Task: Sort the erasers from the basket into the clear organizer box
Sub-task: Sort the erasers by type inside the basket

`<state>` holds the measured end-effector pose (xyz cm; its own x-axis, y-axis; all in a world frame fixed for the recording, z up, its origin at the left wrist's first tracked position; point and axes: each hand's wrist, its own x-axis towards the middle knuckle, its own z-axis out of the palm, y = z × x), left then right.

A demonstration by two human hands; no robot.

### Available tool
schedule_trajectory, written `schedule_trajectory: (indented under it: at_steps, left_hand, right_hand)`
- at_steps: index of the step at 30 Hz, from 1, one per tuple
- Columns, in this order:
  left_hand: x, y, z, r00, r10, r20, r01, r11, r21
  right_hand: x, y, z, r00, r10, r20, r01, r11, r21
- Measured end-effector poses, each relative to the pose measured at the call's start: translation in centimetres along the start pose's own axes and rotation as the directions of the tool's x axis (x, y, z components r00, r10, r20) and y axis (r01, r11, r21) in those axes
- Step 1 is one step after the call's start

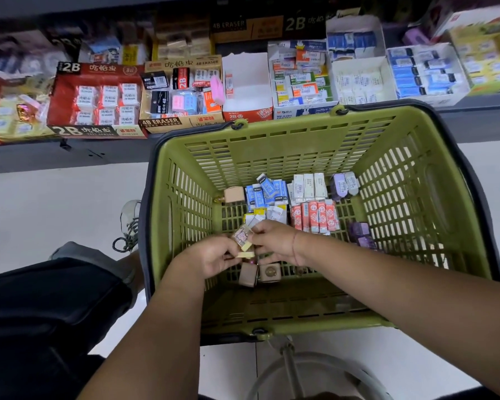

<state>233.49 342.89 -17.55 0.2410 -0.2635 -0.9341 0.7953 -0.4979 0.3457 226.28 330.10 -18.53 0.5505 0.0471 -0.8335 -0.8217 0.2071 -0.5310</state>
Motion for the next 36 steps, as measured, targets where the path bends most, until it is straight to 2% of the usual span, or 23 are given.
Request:
schedule_trajectory:
  at_steps: [7,12,14,15,16,17,18,19,20,21,22,23,25,26,32,36]
  left_hand:
    - [-2.1,1.7,-0.2,0.999,0.023,-0.024,-0.020,0.991,0.135]
    - [-5.5,3.5,0.2,0.996,-0.017,0.091,-0.008,0.962,0.272]
    - [-7.4,4.9,0.3,0.996,0.020,0.088,-0.058,0.886,0.460]
    - [-8.1,5.7,0.2,0.995,0.090,0.050,-0.102,0.800,0.591]
    - [-8.6,6.5,-0.1,0.974,0.225,0.009,-0.170,0.709,0.684]
    - [-9.2,7.1,-0.4,0.912,0.410,-0.026,-0.267,0.640,0.721]
    - [-9.8,7.7,-0.7,0.805,0.586,-0.085,-0.364,0.603,0.710]
    - [-10.1,8.2,-1.2,0.661,0.728,-0.182,-0.442,0.574,0.690]
    - [-10.1,8.4,-1.8,0.499,0.815,-0.293,-0.457,0.536,0.710]
    - [-9.9,8.4,-2.3,0.369,0.851,-0.375,-0.400,0.509,0.762]
    - [-9.4,8.2,-3.0,0.309,0.850,-0.427,-0.319,0.515,0.795]
    - [-8.9,7.6,-3.4,0.325,0.823,-0.465,-0.255,0.550,0.796]
    - [-7.8,6.5,-4.1,0.461,0.725,-0.512,-0.239,0.657,0.715]
    - [-7.3,6.0,-4.2,0.499,0.693,-0.520,-0.260,0.692,0.674]
    - [-6.4,6.4,-4.8,0.489,0.690,-0.533,-0.346,0.715,0.608]
    - [-6.0,6.2,-4.9,0.473,0.700,-0.535,-0.320,0.703,0.635]
  right_hand:
    - [0.4,-0.2,0.7,0.990,-0.013,0.140,0.013,1.000,0.004]
    - [0.3,-0.8,0.3,0.942,-0.052,0.332,0.025,0.996,0.087]
    - [0.4,-1.4,0.1,0.930,-0.072,0.360,0.033,0.993,0.113]
    - [0.6,-1.8,0.1,0.931,-0.075,0.357,0.046,0.995,0.089]
    - [0.9,-2.1,0.3,0.934,-0.071,0.350,0.063,0.997,0.035]
    - [1.1,-2.4,0.7,0.937,-0.063,0.343,0.083,0.996,-0.042]
    - [1.4,-2.5,1.3,0.939,-0.055,0.338,0.103,0.986,-0.128]
    - [1.6,-2.6,2.0,0.940,-0.049,0.337,0.127,0.969,-0.214]
    - [2.0,-2.5,2.9,0.941,-0.045,0.335,0.152,0.942,-0.300]
    - [2.4,-2.4,3.7,0.943,-0.044,0.329,0.177,0.905,-0.386]
    - [2.8,-2.2,4.4,0.947,-0.040,0.317,0.194,0.862,-0.469]
    - [3.3,-2.0,4.9,0.953,-0.029,0.303,0.197,0.816,-0.543]
    - [4.1,-1.6,5.4,0.960,0.017,0.279,0.173,0.748,-0.641]
    - [4.4,-1.3,5.5,0.961,0.043,0.274,0.158,0.727,-0.668]
    - [5.1,0.1,5.8,0.965,0.109,0.237,0.116,0.633,-0.765]
    - [4.9,0.0,5.9,0.966,0.076,0.248,0.158,0.587,-0.794]
